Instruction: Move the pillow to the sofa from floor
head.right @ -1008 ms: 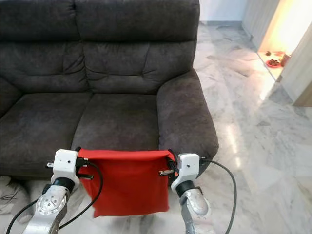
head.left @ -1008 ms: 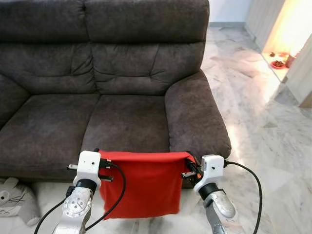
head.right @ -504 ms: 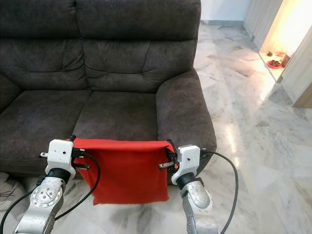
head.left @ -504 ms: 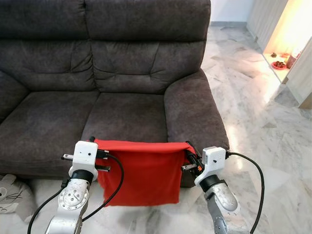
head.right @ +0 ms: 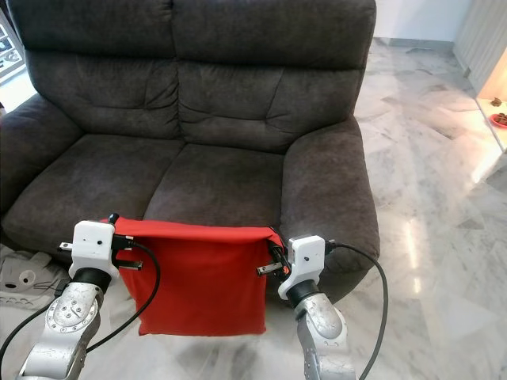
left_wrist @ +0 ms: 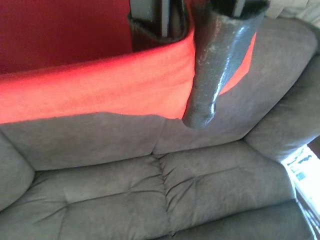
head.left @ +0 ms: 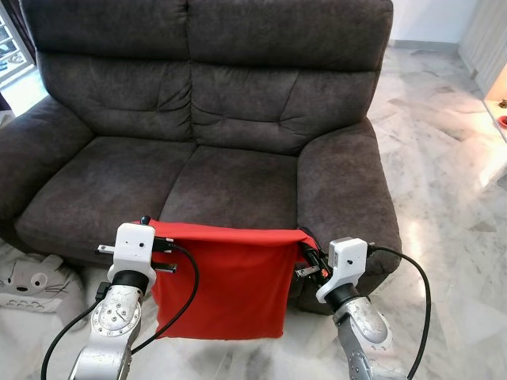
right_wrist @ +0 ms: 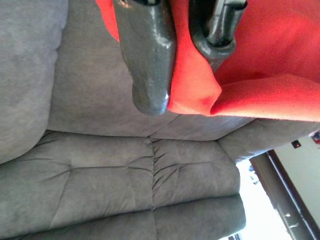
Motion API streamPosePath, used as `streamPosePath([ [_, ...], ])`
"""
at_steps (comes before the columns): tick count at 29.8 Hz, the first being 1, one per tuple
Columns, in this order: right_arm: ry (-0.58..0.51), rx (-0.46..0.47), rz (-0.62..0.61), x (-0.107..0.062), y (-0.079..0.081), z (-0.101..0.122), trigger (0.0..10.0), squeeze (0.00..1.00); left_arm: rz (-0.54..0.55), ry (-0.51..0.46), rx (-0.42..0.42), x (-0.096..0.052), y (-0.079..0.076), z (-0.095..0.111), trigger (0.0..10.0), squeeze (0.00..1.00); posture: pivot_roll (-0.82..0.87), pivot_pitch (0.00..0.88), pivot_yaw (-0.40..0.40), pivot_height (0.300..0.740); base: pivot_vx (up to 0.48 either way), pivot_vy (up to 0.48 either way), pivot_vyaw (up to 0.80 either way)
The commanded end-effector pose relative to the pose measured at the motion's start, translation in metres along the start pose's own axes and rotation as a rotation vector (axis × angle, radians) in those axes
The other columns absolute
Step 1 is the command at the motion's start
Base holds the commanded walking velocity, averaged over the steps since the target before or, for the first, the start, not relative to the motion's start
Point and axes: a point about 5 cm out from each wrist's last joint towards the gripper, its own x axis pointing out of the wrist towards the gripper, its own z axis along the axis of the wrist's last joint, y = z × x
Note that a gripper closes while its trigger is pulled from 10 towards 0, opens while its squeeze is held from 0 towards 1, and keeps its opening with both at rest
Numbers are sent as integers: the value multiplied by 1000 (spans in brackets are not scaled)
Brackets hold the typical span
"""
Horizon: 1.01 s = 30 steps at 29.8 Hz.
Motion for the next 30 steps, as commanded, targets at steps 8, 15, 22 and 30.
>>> streamPosePath([
  [8, -88, -31, 20, 6, 2, 19, 10000, 0, 55, -74, 16, 5, 13, 18, 10000, 0, 68, 119, 35, 740, 284, 0, 630],
  [15, -127, -1, -13, 14, -2, 30, 10000, 0, 60, -91, 19, 11, 16, 24, 10000, 0, 69, 118, 35, 740, 289, 0, 0],
  [22, -162, 11, -69, 25, -9, 45, 10000, 0, 43, -110, 36, 20, 23, 33, 10000, 0, 70, 113, 34, 740, 288, 0, -179],
  [30, -229, -15, -69, 29, -9, 61, 10000, 0, 67, -175, 67, 29, 36, 54, 10000, 0, 69, 107, 33, 740, 286, 0, -500],
])
